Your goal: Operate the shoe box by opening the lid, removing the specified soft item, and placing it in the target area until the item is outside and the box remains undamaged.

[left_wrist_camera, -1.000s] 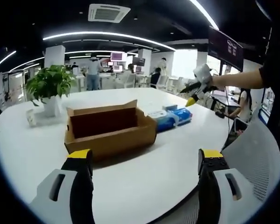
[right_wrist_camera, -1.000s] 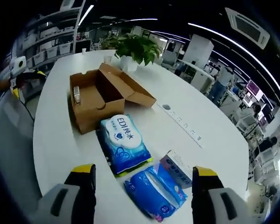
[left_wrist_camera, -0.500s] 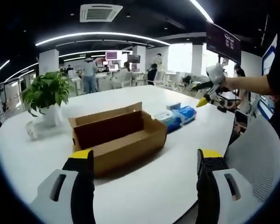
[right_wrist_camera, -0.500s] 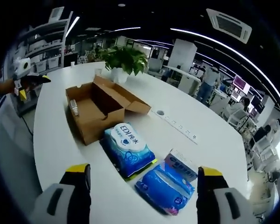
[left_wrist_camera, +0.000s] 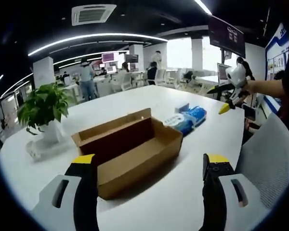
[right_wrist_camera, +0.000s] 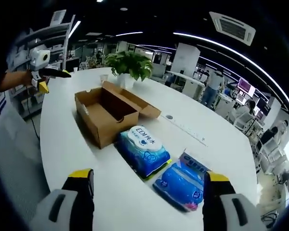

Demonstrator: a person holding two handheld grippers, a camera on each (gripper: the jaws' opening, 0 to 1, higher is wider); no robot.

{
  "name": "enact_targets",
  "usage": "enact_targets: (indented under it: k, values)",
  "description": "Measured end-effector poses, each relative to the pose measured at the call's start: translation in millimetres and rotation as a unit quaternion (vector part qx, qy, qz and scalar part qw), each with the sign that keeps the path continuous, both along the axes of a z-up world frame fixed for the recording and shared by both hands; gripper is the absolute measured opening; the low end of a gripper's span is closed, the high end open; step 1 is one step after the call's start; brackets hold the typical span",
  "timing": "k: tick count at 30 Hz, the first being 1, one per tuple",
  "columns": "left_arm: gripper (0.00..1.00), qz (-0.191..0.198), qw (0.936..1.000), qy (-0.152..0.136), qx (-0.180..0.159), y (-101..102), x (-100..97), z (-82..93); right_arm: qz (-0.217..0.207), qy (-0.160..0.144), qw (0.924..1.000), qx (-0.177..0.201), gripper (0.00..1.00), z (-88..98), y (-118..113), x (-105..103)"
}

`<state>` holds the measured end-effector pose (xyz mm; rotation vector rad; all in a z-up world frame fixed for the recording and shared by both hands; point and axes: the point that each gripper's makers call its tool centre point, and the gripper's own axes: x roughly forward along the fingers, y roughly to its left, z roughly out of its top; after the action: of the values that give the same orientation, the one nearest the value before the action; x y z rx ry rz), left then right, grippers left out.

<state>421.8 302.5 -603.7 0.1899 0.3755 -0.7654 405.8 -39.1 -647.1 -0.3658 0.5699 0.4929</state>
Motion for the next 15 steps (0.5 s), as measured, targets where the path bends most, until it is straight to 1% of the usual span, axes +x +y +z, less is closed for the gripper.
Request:
enact_targets:
  k: [6,9,13,15]
  values:
    - [0.86,-0.017,0.9998,0.003,0.004,-4,11.3,2.3,-0.013,-0.011,0.9997,0.015,0.94,-0.1,4,-8]
    - [0.85,-0.027,0.9996,0.007,0.01,-7,16.1,1.4,-0.014,-0.011,0.9998,0.008,0.94,-2.2,7,-15]
    - [0.83,-0.039,0.9988,0.007,0.027,-8,24.6,-2.1,-0.017,-0.014,0.9997,0.006,0.93,-2.8,9,-23]
    - [0.82,-0.043,0.9985,0.008,0.033,-8,28.5,-3.9,-0.014,-0.017,0.9997,-0.005,0.93,-2.5,10,-28]
